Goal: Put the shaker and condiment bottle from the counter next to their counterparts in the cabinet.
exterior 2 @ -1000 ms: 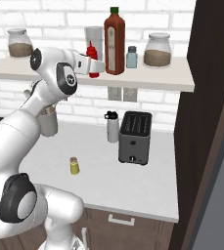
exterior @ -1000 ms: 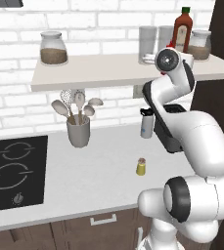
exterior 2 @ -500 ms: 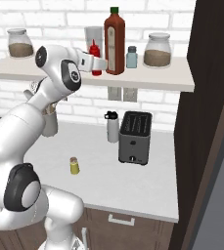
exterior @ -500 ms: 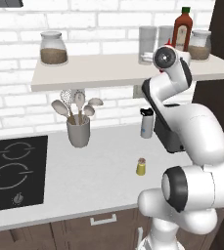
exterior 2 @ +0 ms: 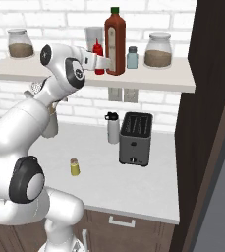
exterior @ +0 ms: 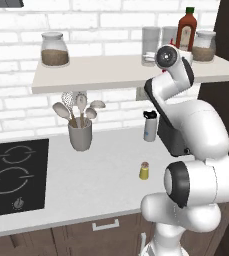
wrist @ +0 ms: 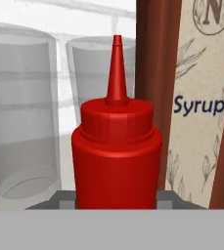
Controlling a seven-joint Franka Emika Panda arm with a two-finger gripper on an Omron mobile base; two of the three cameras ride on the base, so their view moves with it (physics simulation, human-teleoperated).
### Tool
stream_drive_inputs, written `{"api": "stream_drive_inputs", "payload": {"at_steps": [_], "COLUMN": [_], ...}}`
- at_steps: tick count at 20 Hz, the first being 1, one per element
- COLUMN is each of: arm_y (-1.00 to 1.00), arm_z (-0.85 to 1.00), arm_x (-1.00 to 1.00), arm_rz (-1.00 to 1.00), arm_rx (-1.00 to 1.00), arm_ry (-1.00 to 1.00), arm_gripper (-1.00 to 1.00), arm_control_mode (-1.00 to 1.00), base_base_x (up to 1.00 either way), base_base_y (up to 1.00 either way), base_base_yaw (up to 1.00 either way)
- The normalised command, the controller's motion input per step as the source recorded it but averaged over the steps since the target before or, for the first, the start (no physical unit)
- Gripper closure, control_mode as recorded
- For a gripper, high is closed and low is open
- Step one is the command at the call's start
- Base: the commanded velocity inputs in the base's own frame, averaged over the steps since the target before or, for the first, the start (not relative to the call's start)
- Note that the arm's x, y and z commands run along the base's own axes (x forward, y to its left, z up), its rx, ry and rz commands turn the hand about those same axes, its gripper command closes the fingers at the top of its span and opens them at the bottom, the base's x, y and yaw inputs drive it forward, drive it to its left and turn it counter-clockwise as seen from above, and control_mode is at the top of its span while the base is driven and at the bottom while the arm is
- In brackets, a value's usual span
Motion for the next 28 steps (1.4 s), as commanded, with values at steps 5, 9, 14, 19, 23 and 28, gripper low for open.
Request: {"api": "stream_drive_inputs", "payload": {"at_steps": [5,9,14,19,23,28], "arm_y": [-0.02,-0.02,-0.01,0.00,0.00,0.00], "arm_z": [-0.12,-0.12,-0.16,-0.19,-0.15,-0.11], "arm_x": [0.19,0.13,0.05,0.00,0.00,0.00], "arm_rz": [0.00,0.00,0.00,0.00,0.00,0.00], "arm_rx": [0.00,0.00,0.00,0.00,0.00,0.00], "arm_ry": [0.00,-0.01,-0.02,-0.04,-0.04,0.00], "arm_gripper": [1.00,1.00,-1.00,-1.00,-1.00,-1.00], "arm_control_mode": [-1.00,-1.00,-1.00,-1.00,-1.00,-1.00], "base_base_x": [0.00,0.00,0.00,0.00,0.00,0.00], "base_base_y": [0.00,0.00,0.00,0.00,0.00,0.00], "base_base_yaw": [0.00,0.00,0.00,0.00,0.00,0.00]}}
